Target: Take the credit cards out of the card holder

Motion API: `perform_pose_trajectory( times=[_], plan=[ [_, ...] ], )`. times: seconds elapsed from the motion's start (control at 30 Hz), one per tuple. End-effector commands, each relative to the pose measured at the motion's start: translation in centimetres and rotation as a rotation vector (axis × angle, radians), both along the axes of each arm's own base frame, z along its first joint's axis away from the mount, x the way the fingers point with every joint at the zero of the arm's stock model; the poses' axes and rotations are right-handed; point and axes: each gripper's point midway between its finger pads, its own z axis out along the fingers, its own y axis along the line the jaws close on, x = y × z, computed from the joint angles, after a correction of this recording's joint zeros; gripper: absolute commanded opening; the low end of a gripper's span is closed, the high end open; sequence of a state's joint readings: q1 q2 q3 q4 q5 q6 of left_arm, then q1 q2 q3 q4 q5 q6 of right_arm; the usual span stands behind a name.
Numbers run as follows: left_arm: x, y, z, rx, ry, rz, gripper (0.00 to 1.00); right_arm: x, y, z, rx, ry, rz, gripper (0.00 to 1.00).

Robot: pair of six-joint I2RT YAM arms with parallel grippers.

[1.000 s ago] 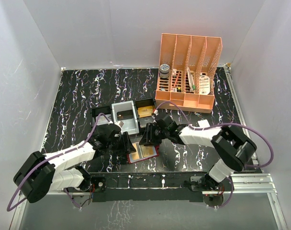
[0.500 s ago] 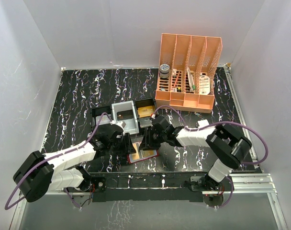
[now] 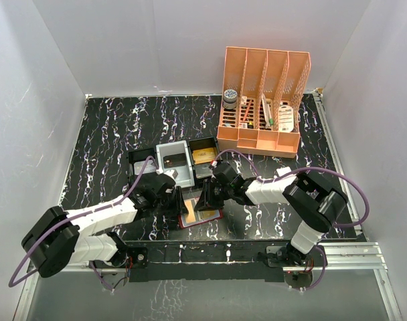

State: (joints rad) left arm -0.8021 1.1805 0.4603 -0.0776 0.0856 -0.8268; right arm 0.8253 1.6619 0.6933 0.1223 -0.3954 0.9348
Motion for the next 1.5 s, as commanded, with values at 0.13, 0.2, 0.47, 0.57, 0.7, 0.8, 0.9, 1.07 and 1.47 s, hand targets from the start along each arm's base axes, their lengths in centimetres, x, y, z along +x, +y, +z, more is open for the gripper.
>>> perform_pose_trajectory(
  times=[0.13,0.2,0.47,0.57,0.7,0.8,0.9,1.07,1.47],
  plan=[
    [-0.8,1.9,-1.7,0.159,0.050,0.014,0.22,0.0,0.8,1.1,0.054,-0.019,0.013,0.07],
    [-1.0,2.3,-2.1,0.175,0.061,0.018,0.20,0.0,0.8,1.5,0.066,-0.026,0.020,0.03],
    [-1.9,3.5,-2.7,0.221,0.095,0.032,0.16,-0.4,0.1,2.7,0.135,-0.021,0.040,0.00],
    [-2.1,3.3,-2.8,0.211,0.096,0.015,0.16,-0.6,0.0,2.9,0.169,-0.006,0.052,0.00],
    [-1.9,3.1,-2.5,0.208,0.088,0.002,0.15,-1.1,-0.3,2.5,0.173,0.016,0.051,0.00],
    [-1.8,3.1,-2.4,0.208,0.082,-0.005,0.15,-1.1,-0.7,2.4,0.179,0.027,0.035,0.00],
    [-1.9,3.1,-2.4,0.210,0.083,-0.010,0.14,-1.1,-1.1,2.4,0.190,0.034,0.029,0.00],
    [-2.0,3.1,-2.5,0.210,0.084,-0.016,0.14,-1.4,-1.3,2.3,0.202,0.055,0.042,0.00],
    [-0.1,0.9,1.7,0.087,-0.032,-0.010,0.30,-1.4,-3.2,0.0,0.100,0.086,0.014,0.00]
  ],
)
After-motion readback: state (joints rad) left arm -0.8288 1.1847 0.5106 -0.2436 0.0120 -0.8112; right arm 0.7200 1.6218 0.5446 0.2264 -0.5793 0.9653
